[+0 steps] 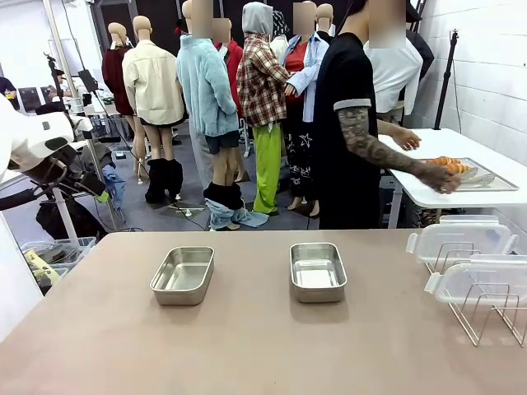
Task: Place the bread in airtight containers.
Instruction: Lift both Airtight Container.
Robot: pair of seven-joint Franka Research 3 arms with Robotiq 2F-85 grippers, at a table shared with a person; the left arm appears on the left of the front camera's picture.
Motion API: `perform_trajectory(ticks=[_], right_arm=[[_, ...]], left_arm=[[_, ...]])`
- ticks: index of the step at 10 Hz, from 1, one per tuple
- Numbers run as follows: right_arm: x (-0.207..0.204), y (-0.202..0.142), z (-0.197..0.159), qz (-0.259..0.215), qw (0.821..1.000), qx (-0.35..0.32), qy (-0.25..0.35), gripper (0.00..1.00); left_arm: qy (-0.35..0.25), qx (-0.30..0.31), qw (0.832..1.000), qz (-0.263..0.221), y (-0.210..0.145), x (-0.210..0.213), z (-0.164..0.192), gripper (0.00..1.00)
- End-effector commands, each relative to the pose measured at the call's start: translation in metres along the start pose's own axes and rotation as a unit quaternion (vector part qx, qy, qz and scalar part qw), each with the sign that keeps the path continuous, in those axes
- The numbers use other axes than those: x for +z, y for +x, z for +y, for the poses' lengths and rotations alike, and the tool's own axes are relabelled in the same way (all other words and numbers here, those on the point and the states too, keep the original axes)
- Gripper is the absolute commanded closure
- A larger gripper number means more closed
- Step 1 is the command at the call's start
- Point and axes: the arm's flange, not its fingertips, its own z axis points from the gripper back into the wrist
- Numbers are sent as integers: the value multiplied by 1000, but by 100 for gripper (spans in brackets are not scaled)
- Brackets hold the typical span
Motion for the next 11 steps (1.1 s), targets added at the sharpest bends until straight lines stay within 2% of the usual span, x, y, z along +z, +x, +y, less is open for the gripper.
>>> perform_trajectory(ticks=[1,2,3,11], right_arm=[[-31,-68,-2,20,999,-33,11,0],[-41,-71,-7,32,999,-40,18,0],[-7,-15,-26,10,1000,-27,3,0],[-7,-15,-26,10,1000,-27,3,0]], left_arm=[[-31,2,999,6,8,-9,10,0],[-49,1,999,11,10,-16,9,0],[-7,7,1000,4,-1,-6,4,0],[-7,7,1000,4,-1,-6,4,0]])
